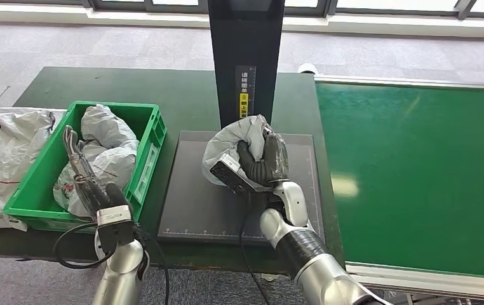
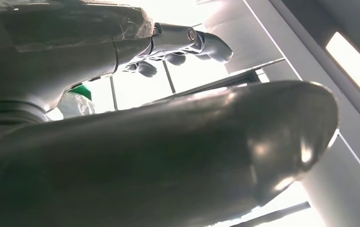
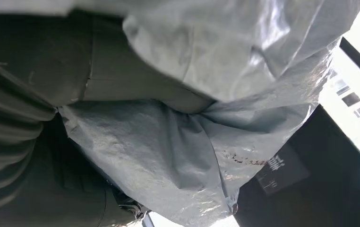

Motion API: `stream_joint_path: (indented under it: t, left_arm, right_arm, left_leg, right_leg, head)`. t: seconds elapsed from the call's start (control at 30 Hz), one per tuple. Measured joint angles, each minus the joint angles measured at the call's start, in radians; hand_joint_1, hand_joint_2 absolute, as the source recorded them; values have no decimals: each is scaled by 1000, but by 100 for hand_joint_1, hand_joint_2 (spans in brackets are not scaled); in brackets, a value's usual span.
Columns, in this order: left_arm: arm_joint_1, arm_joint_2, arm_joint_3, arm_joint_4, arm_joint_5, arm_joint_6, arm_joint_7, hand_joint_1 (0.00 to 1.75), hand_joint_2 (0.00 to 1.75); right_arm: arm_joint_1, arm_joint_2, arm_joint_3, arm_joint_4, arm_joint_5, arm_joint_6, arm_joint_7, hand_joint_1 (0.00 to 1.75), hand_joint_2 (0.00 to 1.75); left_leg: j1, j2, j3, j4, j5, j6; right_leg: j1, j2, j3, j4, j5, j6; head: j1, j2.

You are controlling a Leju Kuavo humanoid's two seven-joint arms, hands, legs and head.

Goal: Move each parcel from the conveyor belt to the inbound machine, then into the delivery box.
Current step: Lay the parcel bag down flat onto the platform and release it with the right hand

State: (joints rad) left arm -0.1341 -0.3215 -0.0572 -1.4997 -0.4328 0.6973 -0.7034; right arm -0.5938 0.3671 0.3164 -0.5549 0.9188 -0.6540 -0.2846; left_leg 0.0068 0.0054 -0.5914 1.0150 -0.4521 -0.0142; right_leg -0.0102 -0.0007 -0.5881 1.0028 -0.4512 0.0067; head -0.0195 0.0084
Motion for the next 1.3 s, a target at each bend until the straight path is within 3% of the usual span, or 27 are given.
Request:
stream_joint_path:
  t: [0.13,0.4,0.83,0.87,0.97,1.0,1.17,1.3]
  left_arm:
    - [-1,0,-1,10,0,0,0,0,0]
    - [-13,-3,-36,52,0,0,0,0,0]
    - [-21,-4,-49,84,0,0,0,0,0]
    - [-21,-4,-49,86,0,0,0,0,0]
    - [-21,-4,-49,88,0,0,0,0,0]
    - [-21,-4,-49,88,0,0,0,0,0]
    - [-21,-2,-49,93,98,-56,12,0,0]
    - [0,7,-49,87,233,-182,46,0,0]
  right_arm:
    - [-28,2,60,15,-46,-1,20,175,175]
    - [-68,6,269,7,-165,-35,75,175,175]
    - [-76,8,338,2,-169,-35,80,175,175]
    - [-77,8,338,2,-169,-35,81,165,175]
    - [-78,8,340,1,-171,-34,82,41,175]
    - [-78,8,341,1,-176,-31,80,6,175]
    - [-37,7,338,-27,-274,111,-10,0,175]
    - [121,-27,282,-177,-245,264,-89,0,175]
  left_leg:
    - [0,0,-1,0,0,0]
    - [0,0,-1,0,0,0]
    - [0,0,-1,0,0,0]
    - [0,0,-1,0,0,0]
    - [0,0,-1,0,0,0]
    - [0,0,-1,0,0,0]
    - [0,0,-1,0,0,-1]
    - [0,-2,-2,0,-1,0]
  right_leg:
    - [0,0,-1,0,0,0]
    - [0,1,-2,0,0,0]
    - [0,0,-2,0,0,0]
    - [0,0,-2,0,0,0]
    - [0,0,-2,0,0,0]
    - [0,0,-2,0,0,0]
    - [0,0,-2,0,0,0]
    - [0,-2,-1,0,-2,0]
  head:
    - [0,0]
    - [0,0]
    - [0,0]
    - [0,0]
    - [0,0]
    - [0,0]
    - [0,0]
    - [0,0]
